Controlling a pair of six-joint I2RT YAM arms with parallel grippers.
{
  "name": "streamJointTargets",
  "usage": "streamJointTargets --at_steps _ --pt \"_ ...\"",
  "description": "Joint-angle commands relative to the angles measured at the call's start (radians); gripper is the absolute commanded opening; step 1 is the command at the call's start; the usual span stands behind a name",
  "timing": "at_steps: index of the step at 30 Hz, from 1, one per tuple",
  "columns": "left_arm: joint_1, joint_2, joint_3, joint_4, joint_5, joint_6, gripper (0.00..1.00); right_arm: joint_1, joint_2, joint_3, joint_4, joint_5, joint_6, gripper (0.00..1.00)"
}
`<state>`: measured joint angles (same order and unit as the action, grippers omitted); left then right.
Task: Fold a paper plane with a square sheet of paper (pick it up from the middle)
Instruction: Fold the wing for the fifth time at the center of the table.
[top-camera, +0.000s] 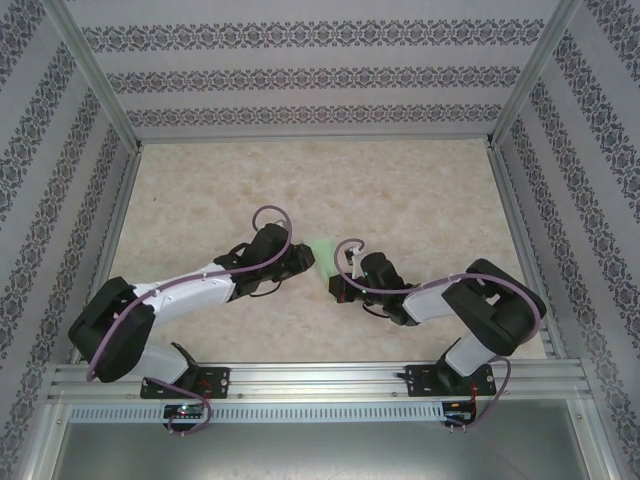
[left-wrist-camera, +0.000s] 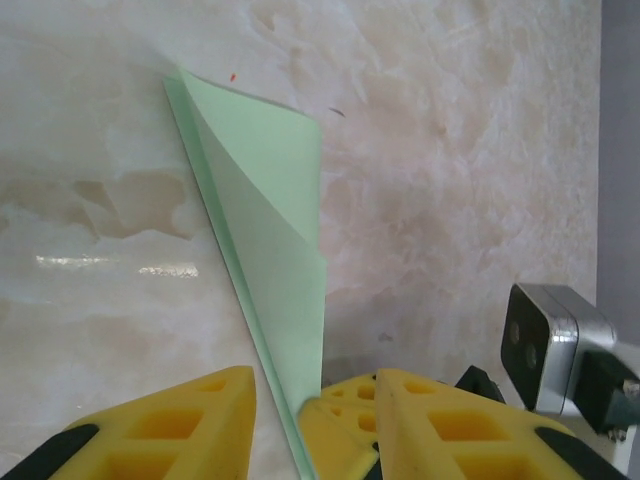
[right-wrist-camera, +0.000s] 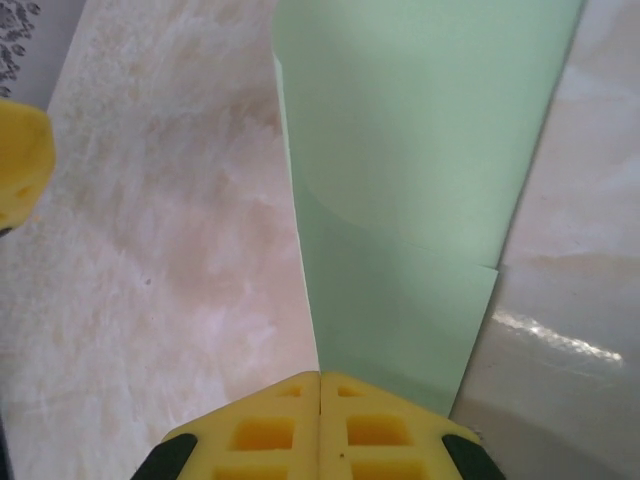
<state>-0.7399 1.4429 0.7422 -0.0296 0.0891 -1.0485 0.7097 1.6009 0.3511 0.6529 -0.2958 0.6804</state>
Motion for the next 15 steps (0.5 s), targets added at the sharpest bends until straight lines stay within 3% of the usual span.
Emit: streamJointTargets --at_steps 1,8,15 --pt "0.001 0.065 0.043 0.068 0.069 0.038 0.35 -0.029 0.05 -0.034 0.114 -0.079 0.11 0.0" --pt "0.001 0.164 0.095 0.119 0.135 0.072 0.34 -0.051 0.091 -0.068 0.217 -0.072 0.181 0.0" --pt "-0.001 0.24 0.138 0.139 0.174 0.091 0.34 -0.055 0.053 -0.048 0.196 -0.124 0.194 0.0"
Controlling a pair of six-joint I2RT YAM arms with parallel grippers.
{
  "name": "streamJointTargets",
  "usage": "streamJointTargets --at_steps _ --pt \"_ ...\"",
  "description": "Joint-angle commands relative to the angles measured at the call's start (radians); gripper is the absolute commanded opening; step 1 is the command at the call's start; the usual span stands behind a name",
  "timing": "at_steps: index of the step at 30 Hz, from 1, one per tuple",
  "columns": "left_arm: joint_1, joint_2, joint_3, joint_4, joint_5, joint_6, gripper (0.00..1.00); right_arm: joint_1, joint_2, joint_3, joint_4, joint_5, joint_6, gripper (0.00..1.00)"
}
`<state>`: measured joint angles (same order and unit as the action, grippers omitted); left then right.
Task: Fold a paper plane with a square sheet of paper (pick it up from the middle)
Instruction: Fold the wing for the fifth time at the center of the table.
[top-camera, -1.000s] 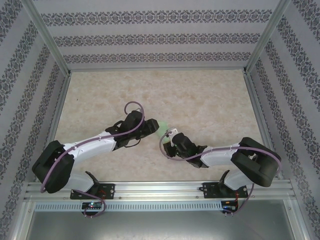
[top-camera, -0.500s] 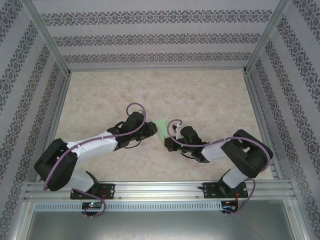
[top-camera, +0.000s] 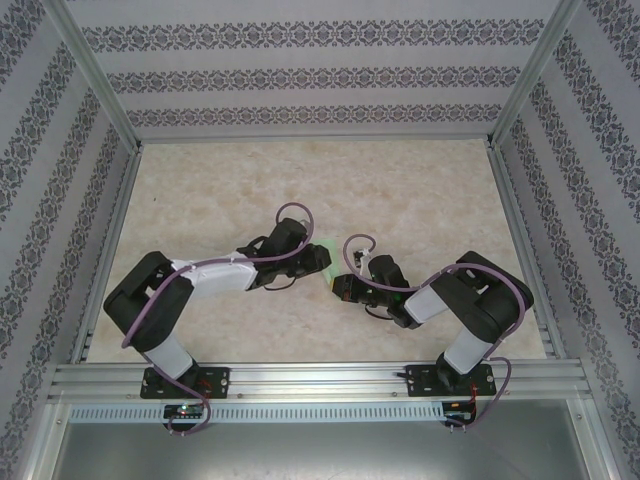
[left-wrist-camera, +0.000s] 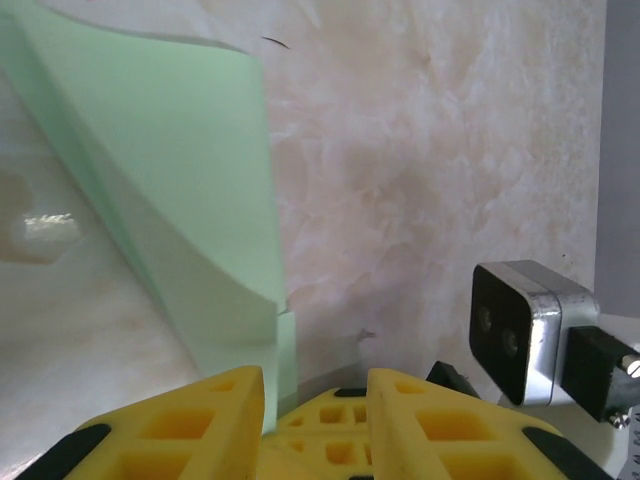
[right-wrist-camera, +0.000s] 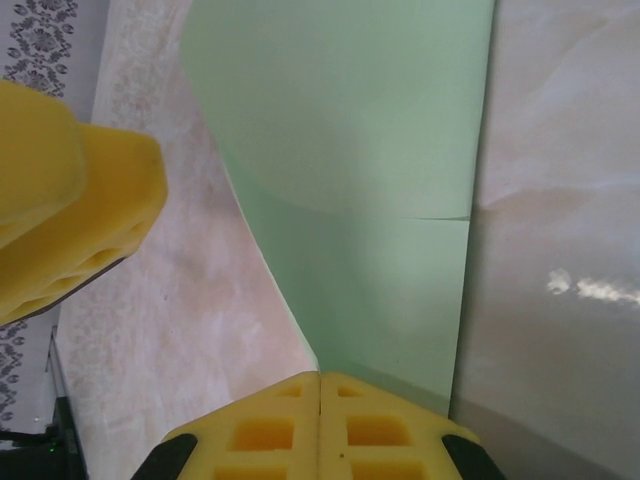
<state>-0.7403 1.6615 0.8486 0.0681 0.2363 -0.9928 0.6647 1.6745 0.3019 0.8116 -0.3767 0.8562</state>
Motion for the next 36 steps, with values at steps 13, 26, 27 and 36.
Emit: streamJointTargets --at_steps 13,26,27,36 --pt "0.0 0.042 0.049 0.022 -0.02 0.008 0.36 0.022 -0.183 0.1 -0.378 0.064 -0.152 0.11" --pt "0.001 0.043 0.056 0.003 -0.039 0.006 0.35 0.178 -0.267 0.208 -0.71 0.393 -0.363 0.28" --pt "0.001 0.039 0.056 -0.003 -0.046 0.005 0.35 0.185 -0.286 0.215 -0.73 0.406 -0.368 0.28" --pt "0.003 -0.102 -0.014 -0.082 -0.18 -0.018 0.37 0.101 -0.579 0.125 -0.834 0.512 -0.451 0.53"
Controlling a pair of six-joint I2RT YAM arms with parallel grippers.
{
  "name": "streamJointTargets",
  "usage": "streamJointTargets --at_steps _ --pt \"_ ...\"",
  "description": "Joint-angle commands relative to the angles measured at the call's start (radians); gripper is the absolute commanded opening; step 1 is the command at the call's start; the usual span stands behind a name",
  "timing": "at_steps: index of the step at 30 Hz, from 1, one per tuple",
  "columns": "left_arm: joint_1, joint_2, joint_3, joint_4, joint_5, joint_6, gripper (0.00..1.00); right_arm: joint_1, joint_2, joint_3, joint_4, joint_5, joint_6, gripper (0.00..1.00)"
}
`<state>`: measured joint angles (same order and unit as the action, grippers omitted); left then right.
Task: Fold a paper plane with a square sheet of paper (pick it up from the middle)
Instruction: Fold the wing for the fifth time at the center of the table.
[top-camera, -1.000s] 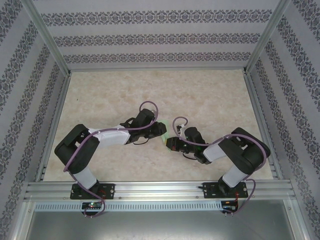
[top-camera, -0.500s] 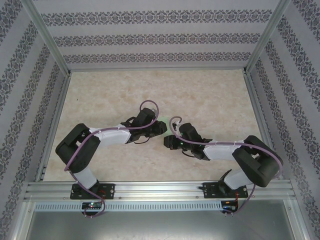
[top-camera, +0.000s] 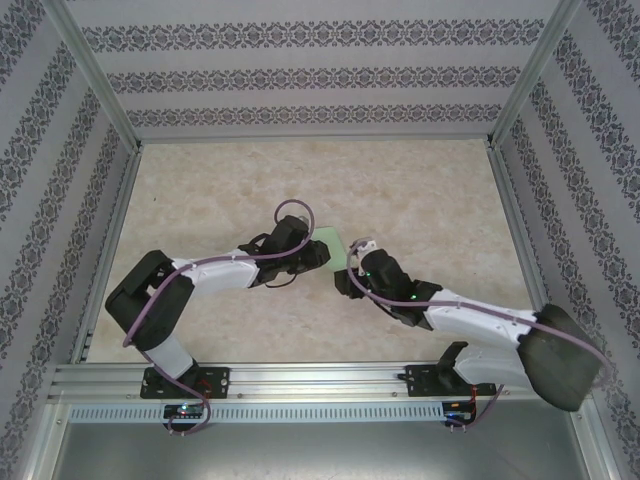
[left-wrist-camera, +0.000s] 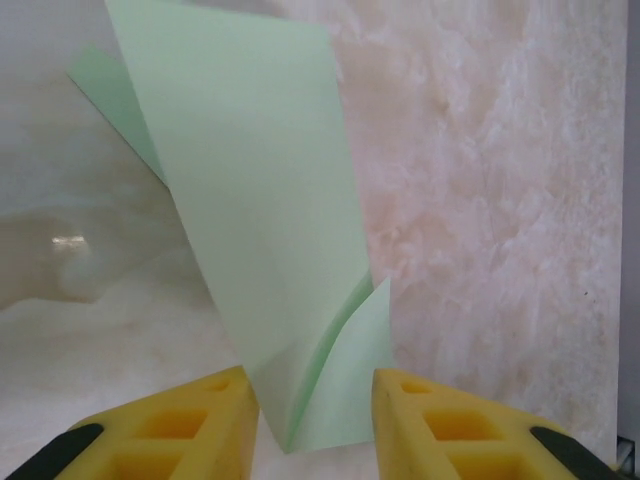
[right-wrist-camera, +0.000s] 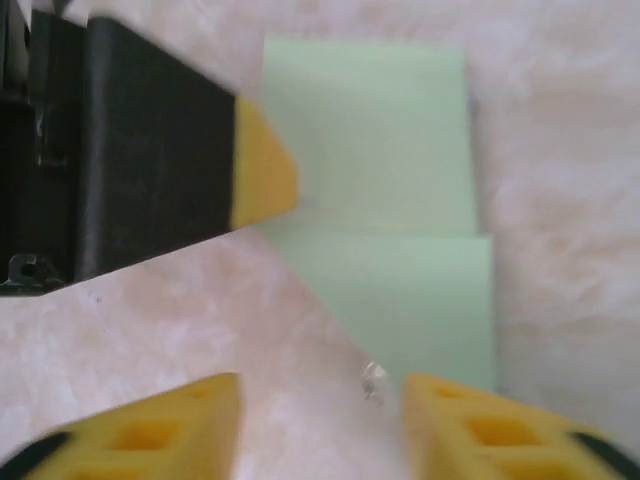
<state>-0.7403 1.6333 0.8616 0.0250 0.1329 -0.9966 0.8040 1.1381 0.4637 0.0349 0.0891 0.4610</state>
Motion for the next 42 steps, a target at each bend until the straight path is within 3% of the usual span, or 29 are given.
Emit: streamJointTargets --at_steps 1,6,8,9,12,13,16,18,23,27,32,42 --pt "0.005 -0.091 -0.034 -0.048 -0.09 -0.019 0.38 -0.052 -0.046 -0.022 -0.107 0.049 -0.085 0.54" --pt "0.011 -0.137 -0.041 -0.092 -0.127 -0.011 0.39 -0.029 0.049 0.073 -0.21 0.043 -0.187 0.56" --pt "0.015 -0.158 -0.046 -0.116 -0.147 -0.016 0.39 0.013 0.105 0.128 -0.264 0.043 -0.227 0.67" --pt "0.016 -0.169 -0.052 -0.124 -0.158 -0.019 0.39 0.041 0.131 0.158 -0.292 0.082 -0.24 0.67" --pt "0.023 -0.213 -0.076 -0.166 -0.217 -0.038 0.39 0.106 0.223 0.214 -0.321 0.248 -0.284 0.65" --pt "0.029 -0.224 -0.089 -0.168 -0.226 -0.046 0.39 0.112 0.247 0.234 -0.325 0.238 -0.308 0.57" --pt "0.049 -0.241 -0.113 -0.164 -0.207 -0.05 0.39 0.06 0.296 0.282 -0.302 0.093 -0.268 0.53" --pt "0.051 -0.248 -0.116 -0.167 -0.197 -0.037 0.39 0.011 0.314 0.314 -0.318 0.06 -0.204 0.45" --pt "0.052 -0.226 -0.114 -0.141 -0.135 -0.01 0.39 -0.149 0.308 0.27 -0.138 -0.243 -0.094 0.29" --pt "0.053 -0.192 -0.095 -0.13 -0.095 0.008 0.38 -0.224 0.356 0.29 -0.126 -0.375 -0.059 0.17" --pt "0.053 -0.145 -0.068 -0.123 -0.045 0.01 0.4 -0.279 0.4 0.288 -0.148 -0.37 -0.03 0.14" --pt "0.051 -0.091 -0.051 -0.09 -0.014 -0.011 0.4 -0.328 0.404 0.269 -0.093 -0.478 -0.004 0.14"
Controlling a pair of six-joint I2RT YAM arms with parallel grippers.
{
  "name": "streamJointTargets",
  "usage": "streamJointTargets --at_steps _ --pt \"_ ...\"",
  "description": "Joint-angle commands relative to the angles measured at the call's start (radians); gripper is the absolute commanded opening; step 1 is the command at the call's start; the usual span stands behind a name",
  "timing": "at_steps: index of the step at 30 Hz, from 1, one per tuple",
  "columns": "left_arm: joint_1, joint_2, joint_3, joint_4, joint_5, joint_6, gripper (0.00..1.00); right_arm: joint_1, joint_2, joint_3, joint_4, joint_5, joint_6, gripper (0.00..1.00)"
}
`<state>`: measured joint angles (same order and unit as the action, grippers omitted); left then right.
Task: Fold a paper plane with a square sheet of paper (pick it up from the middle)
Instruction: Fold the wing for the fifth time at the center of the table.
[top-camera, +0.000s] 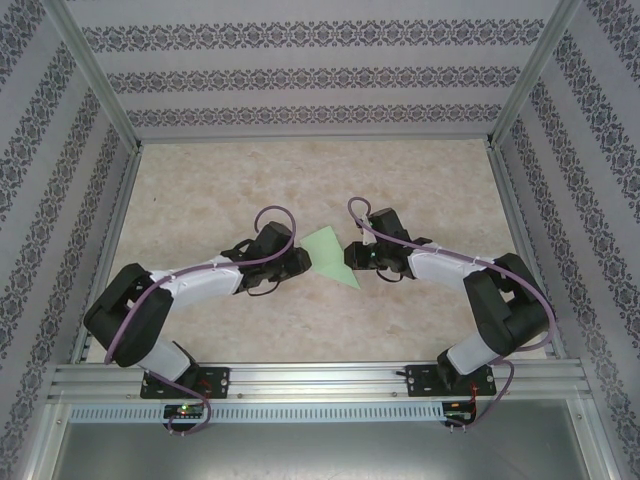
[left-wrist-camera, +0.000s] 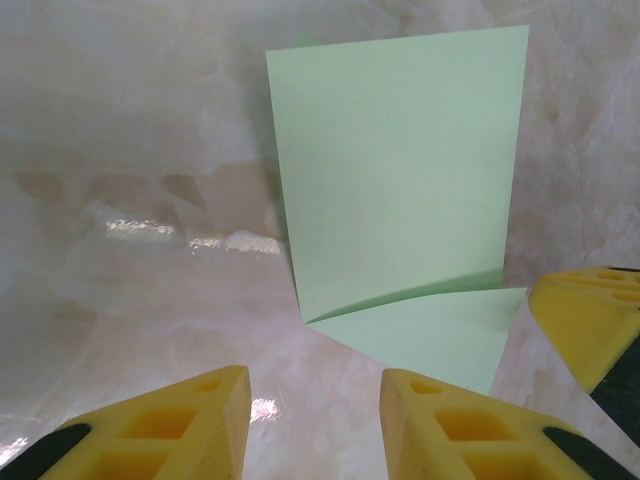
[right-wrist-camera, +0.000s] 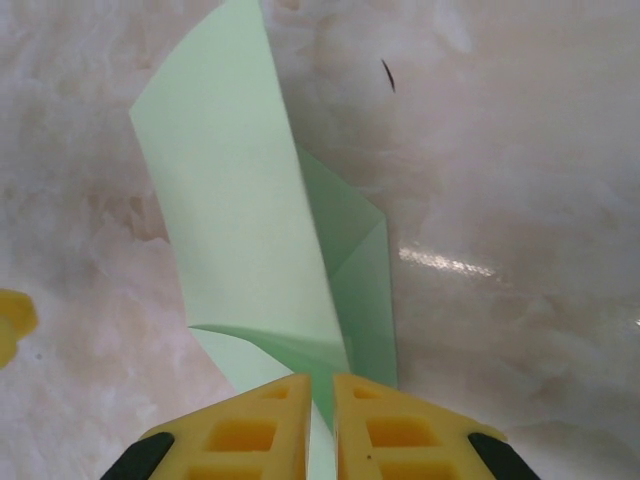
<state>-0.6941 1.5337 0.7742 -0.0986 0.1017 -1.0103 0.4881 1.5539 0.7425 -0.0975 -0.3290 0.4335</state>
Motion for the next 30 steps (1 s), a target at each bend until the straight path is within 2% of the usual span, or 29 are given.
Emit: streamJointTargets --at_steps 1,3,8,15,21,24,30 --pt "0.005 0.015 0.039 0.031 0.02 0.003 0.4 -0.012 -0.009 -0.003 0.04 -0.081 0.018 0.14" --pt "0.005 0.018 0.044 0.024 0.021 0.003 0.4 -0.013 -0.026 -0.002 0.021 -0.06 0.025 0.13" --pt "0.005 0.014 0.039 0.021 0.014 0.001 0.4 -0.015 0.038 0.02 0.007 -0.143 0.023 0.11" --pt "0.005 0.037 0.053 0.033 0.041 0.004 0.41 -0.053 0.094 -0.003 0.076 -0.134 0.045 0.11" --pt "0.004 0.058 0.059 0.051 0.055 0.006 0.43 -0.096 0.131 -0.037 0.176 -0.223 0.082 0.12" --pt "0.004 0.076 0.068 0.073 0.076 0.004 0.44 -0.109 0.16 -0.046 0.191 -0.226 0.081 0.12" --pt "0.002 0.093 0.071 0.09 0.075 -0.011 0.51 -0.12 0.182 -0.063 0.218 -0.231 0.081 0.12"
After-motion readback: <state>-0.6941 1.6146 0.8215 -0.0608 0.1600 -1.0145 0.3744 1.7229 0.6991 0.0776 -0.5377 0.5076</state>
